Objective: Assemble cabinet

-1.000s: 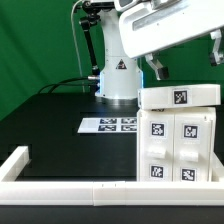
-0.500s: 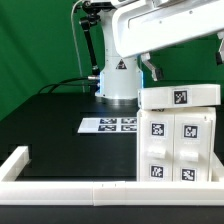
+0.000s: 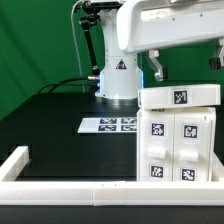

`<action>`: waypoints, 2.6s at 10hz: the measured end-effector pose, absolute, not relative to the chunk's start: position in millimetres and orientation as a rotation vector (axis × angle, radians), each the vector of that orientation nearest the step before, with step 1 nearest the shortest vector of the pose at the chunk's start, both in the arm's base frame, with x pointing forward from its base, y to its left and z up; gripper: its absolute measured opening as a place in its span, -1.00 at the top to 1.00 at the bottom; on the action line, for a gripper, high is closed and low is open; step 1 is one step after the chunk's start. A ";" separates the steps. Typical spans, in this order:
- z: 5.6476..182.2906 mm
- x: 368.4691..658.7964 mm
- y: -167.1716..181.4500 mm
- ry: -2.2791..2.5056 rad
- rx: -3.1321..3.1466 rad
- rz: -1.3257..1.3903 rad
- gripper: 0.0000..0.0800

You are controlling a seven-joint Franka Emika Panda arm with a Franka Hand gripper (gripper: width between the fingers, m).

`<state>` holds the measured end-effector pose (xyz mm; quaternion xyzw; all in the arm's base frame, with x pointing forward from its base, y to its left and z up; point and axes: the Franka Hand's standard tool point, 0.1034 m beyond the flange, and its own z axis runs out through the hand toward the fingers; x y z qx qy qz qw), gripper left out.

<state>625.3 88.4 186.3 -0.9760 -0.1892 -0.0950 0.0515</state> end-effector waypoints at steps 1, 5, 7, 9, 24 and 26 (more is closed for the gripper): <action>186.5 626.7 87.2 -0.684 -2.954 -0.301 -0.99; 184.7 626.7 82.4 -1.204 -2.830 -0.324 -0.99; 184.7 627.1 79.2 -1.571 -2.697 -0.320 -0.99; 184.6 627.4 78.1 -1.902 -2.536 -0.302 -0.99; 163.8 615.2 60.1 -2.349 -2.203 -0.189 -0.40; 163.8 615.1 60.0 -2.347 -2.205 -0.189 -0.40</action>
Offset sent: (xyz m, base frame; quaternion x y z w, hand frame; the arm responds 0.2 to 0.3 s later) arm 0.0000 0.0000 0.0000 0.0000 0.0000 -0.1938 0.9810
